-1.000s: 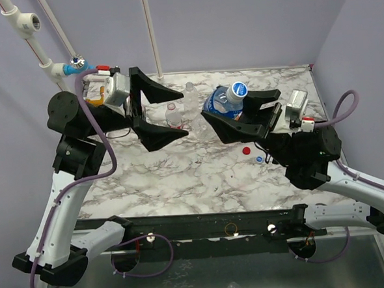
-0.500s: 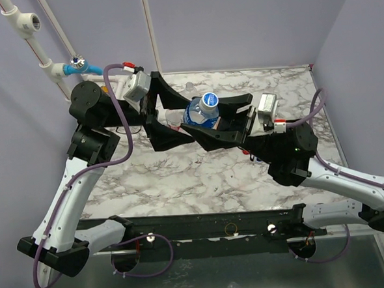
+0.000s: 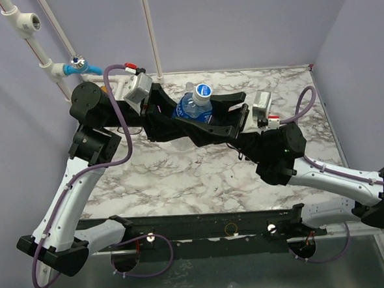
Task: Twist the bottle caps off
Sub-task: Unscrew the bottle cap from the plastic bottle.
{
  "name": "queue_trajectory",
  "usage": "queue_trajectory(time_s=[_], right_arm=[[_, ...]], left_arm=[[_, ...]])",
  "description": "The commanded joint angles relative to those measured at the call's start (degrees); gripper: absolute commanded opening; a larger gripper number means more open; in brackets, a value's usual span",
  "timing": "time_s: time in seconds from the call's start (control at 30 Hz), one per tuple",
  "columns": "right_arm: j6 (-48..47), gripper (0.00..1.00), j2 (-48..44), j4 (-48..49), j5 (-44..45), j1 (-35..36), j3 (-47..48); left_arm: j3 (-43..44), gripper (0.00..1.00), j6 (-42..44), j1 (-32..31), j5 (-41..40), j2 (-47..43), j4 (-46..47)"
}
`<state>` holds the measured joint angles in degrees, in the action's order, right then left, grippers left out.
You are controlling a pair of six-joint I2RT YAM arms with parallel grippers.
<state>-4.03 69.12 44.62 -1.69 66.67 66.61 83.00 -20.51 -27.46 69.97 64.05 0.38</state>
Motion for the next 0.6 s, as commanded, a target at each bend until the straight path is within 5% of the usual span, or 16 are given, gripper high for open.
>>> queue_trajectory(time_s=[0.0,0.07,0.17,0.23,0.43,0.57], right_arm=[[-0.42,0.01,1.08,-0.75,4.39,-0.05,2.30],[-0.36,0.04,1.40,-5.49,7.84,-0.05,4.69],[-0.12,0.55,0.52,-13.74,13.10,-0.03,9.06],[0.28,0.71,-0.44,-20.19,15.28,-0.02,12.78],[0.64,0.73,-0.43,-36.31,15.54,-0.05,23.27],[0.08,0.67,2.50,-43.58,16.46,-0.04,30.20]], left_arm=[[-0.55,0.29,-1.20,-0.27,-0.37,-1.19,1.81],[-0.72,0.22,-0.88,-0.23,-0.81,-1.36,1.90],[-1.91,0.19,1.00,0.36,-4.10,-1.97,1.35],[-2.79,0.14,3.88,0.63,-7.26,-2.34,-0.08],[-5.14,0.01,11.50,0.66,-19.69,-2.54,-3.11],[-5.16,0.00,13.00,0.57,-21.37,-1.92,-4.42]])
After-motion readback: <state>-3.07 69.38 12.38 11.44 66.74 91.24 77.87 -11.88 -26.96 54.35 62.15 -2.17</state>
